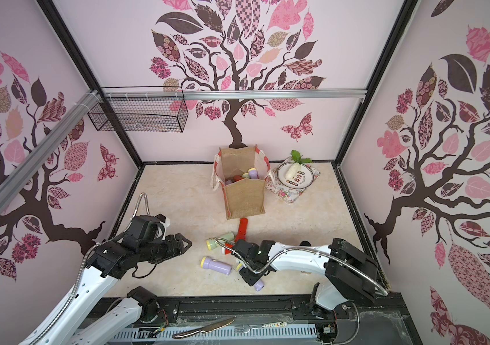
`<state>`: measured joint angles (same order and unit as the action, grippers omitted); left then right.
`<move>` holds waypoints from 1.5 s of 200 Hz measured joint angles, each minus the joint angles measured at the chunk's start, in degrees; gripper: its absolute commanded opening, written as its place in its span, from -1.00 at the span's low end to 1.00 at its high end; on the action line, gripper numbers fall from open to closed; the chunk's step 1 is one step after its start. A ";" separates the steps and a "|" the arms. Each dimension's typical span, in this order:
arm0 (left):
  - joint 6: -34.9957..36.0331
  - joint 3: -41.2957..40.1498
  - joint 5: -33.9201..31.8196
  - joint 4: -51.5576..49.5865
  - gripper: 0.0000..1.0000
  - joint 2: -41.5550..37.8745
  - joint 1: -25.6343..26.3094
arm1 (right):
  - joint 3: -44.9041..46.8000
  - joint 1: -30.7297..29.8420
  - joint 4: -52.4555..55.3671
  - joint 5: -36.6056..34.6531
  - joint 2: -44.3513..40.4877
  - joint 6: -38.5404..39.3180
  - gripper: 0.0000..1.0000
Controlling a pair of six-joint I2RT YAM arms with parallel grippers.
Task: Put the flashlights into the tote bags
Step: Pick up the flashlight from the center of the board, then place the flashlight in the canvas bag.
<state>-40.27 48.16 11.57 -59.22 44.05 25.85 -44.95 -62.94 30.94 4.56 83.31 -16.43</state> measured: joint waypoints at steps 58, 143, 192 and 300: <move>1.05 0.11 -0.94 0.87 0.48 0.61 0.00 | -1.40 0.00 -1.57 -0.13 -10.64 -0.24 -0.88; 3.85 2.91 -0.20 4.02 0.55 2.71 0.00 | -14.62 0.42 -1.81 -7.23 -13.07 -0.81 -1.00; 7.45 6.29 2.64 8.52 0.67 2.71 0.00 | -29.14 5.57 -0.02 -8.57 -8.28 0.42 -1.00; 11.93 17.55 6.56 14.38 0.75 8.81 0.00 | -54.51 17.40 1.60 -5.70 11.10 6.49 -1.00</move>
<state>-28.34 65.71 18.13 -44.84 52.86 25.85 -99.46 -45.54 32.53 -1.15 94.41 -9.93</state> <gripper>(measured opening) 0.871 0.406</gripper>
